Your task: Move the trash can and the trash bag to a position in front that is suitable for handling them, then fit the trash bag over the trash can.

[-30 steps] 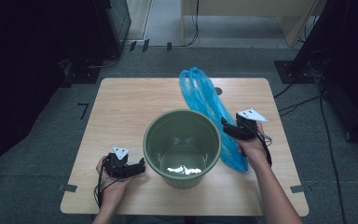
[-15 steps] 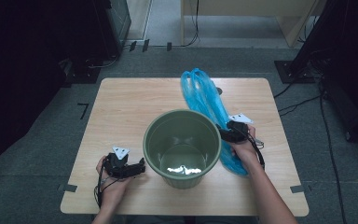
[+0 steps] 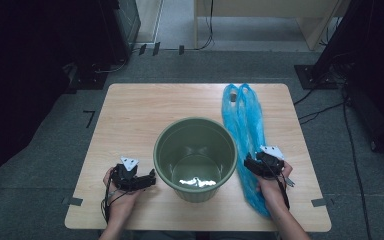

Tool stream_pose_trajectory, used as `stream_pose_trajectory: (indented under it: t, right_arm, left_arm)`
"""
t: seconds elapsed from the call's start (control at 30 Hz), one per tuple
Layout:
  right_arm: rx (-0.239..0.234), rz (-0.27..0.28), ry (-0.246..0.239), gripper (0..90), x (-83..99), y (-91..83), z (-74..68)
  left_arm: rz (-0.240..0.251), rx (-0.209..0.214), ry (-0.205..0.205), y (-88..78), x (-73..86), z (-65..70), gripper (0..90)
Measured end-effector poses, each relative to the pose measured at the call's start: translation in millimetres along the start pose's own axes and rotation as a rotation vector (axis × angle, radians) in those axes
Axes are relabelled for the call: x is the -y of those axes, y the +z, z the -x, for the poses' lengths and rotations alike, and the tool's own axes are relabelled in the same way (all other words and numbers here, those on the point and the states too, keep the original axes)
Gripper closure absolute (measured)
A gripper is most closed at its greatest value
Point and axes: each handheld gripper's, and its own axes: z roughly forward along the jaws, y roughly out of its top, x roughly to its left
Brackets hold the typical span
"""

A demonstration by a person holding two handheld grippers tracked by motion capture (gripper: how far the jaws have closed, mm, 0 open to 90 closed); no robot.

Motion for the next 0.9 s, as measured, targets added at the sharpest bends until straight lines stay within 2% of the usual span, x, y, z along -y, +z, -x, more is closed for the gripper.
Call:
stream_pose_trajectory:
  t: [0.03, 0.1, 0.2, 0.27, 0.3, 0.33, 0.37, 0.5, 0.57, 0.63, 0.9]
  right_arm:
    - [-0.007, -0.011, -0.007, 19.6, 0.9, -6.1, 0.2]
    - [-0.034, 0.016, -0.017, 19.3, -4.7, -18.5, 1.2]
    - [-0.081, 0.081, -0.029, 17.0, -24.6, -31.9, 4.1]
    - [-0.12, 0.105, -0.029, 13.1, -44.3, -33.4, 6.9]
    - [-0.139, 0.098, -0.017, 10.4, -52.1, -29.9, 8.8]
    - [-0.169, 0.069, 0.013, 3.4, -62.4, -18.7, 11.8]
    - [-0.169, 0.069, 0.013, 3.4, -62.4, -18.7, 11.8]
    - [-0.188, -0.003, 0.045, 0.0, -66.2, 11.6, 8.7]
    - [-0.199, -0.033, 0.031, 0.0, -62.4, 20.9, 1.7]
    - [-0.202, -0.04, -0.019, 0.0, -55.3, 28.4, -10.1]
    - [-0.175, -0.073, -0.066, 0.0, -44.8, 37.7, -17.1]
  left_arm:
    - [0.0, 0.0, 0.0, 0.0, 0.0, 0.0, 1.0]
    - [0.0, 0.0, 0.0, 0.0, 0.0, 0.0, 1.0]
    - [0.0, 0.0, 0.0, 0.0, 0.0, 0.0, 1.0]
    - [0.0, 0.0, 0.0, 0.0, 0.0, 0.0, 1.0]
    - [0.0, 0.0, 0.0, 0.0, 0.0, 0.0, 1.1]
    - [0.0, 0.0, 0.0, 0.0, 0.0, 0.0, 1.1]
    - [0.0, 0.0, 0.0, 0.0, 0.0, 0.0, 1.1]
    - [0.002, 0.001, -0.003, 0.0, 0.2, -0.2, 1.1]
    - [0.002, 0.001, -0.003, 0.0, 0.2, -0.2, 1.1]
    - [0.001, 0.001, 0.0, -0.1, 0.2, -0.2, 1.2]
    - [0.001, 0.002, 0.004, -0.3, 0.4, -0.2, 1.2]
